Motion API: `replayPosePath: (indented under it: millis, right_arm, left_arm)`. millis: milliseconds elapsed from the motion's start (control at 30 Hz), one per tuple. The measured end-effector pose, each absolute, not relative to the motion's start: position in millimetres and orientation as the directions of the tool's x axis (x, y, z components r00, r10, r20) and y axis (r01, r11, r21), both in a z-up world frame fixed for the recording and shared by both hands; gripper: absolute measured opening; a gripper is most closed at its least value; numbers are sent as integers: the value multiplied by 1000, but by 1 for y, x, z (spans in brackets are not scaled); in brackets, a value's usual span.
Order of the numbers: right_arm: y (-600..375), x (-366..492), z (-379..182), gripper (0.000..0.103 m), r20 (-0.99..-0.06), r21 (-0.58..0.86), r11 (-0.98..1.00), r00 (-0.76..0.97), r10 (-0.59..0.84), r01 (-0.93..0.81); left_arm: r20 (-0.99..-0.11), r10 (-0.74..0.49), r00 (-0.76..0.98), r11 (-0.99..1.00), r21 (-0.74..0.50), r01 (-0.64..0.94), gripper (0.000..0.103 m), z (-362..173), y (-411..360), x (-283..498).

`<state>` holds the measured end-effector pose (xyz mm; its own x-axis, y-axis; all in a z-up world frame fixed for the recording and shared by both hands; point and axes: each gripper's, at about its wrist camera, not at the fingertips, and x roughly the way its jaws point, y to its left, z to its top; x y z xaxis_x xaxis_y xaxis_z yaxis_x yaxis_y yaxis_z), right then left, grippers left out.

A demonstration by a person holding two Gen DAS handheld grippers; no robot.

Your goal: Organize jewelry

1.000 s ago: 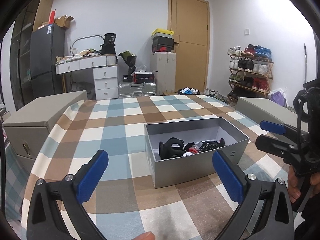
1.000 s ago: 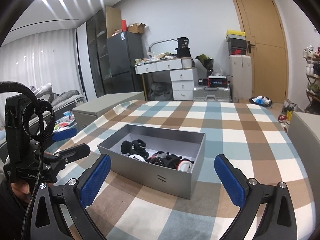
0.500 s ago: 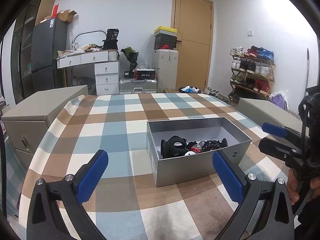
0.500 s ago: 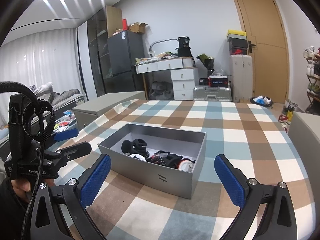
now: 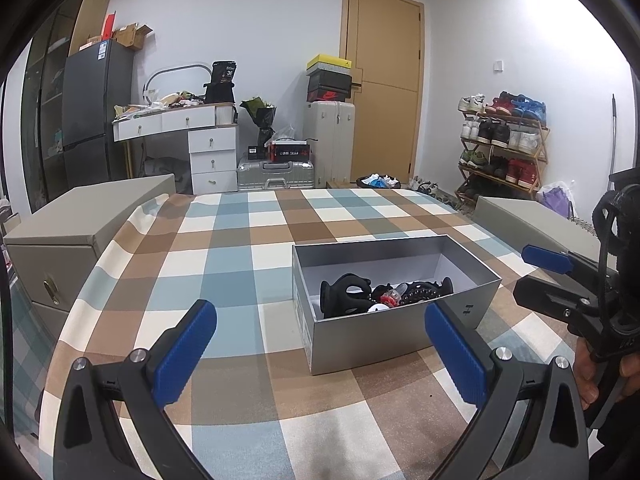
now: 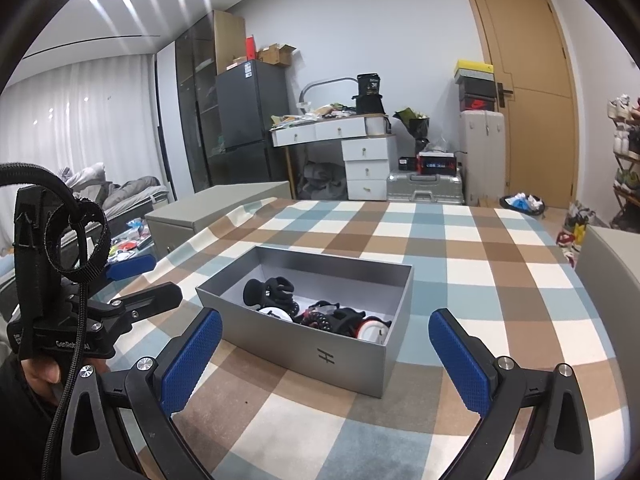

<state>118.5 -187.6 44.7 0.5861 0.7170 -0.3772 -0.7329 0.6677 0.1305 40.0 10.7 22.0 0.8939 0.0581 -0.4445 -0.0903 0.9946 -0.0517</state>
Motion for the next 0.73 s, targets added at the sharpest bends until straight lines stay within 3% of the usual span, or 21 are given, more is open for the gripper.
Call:
replayPosePath:
  millis: [733]
  right_arm:
    - [-188,120,45,103,-379,126,670,589,714,-731]
  left_arm:
    - [-432,86,898,994,-20,-104,102,25,5,37]
